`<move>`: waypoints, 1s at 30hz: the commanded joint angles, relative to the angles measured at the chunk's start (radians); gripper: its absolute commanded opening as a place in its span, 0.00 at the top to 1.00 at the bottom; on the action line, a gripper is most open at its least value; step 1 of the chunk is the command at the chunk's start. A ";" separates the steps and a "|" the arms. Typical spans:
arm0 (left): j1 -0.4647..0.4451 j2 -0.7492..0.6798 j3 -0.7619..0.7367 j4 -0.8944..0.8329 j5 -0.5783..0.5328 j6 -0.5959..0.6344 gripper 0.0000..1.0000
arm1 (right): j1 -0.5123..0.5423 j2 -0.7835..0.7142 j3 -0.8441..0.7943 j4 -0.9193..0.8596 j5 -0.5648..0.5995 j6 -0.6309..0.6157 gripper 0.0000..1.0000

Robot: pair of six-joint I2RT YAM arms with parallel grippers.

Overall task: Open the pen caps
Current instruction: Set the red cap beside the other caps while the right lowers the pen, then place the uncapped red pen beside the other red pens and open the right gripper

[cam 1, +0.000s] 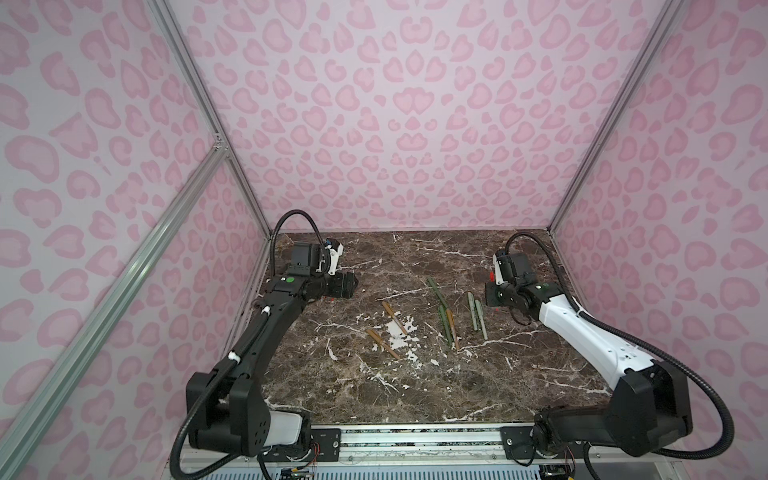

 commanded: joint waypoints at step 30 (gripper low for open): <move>0.187 -0.295 -0.215 0.177 0.163 0.012 0.02 | -0.170 0.759 0.515 -0.103 0.008 -0.058 0.97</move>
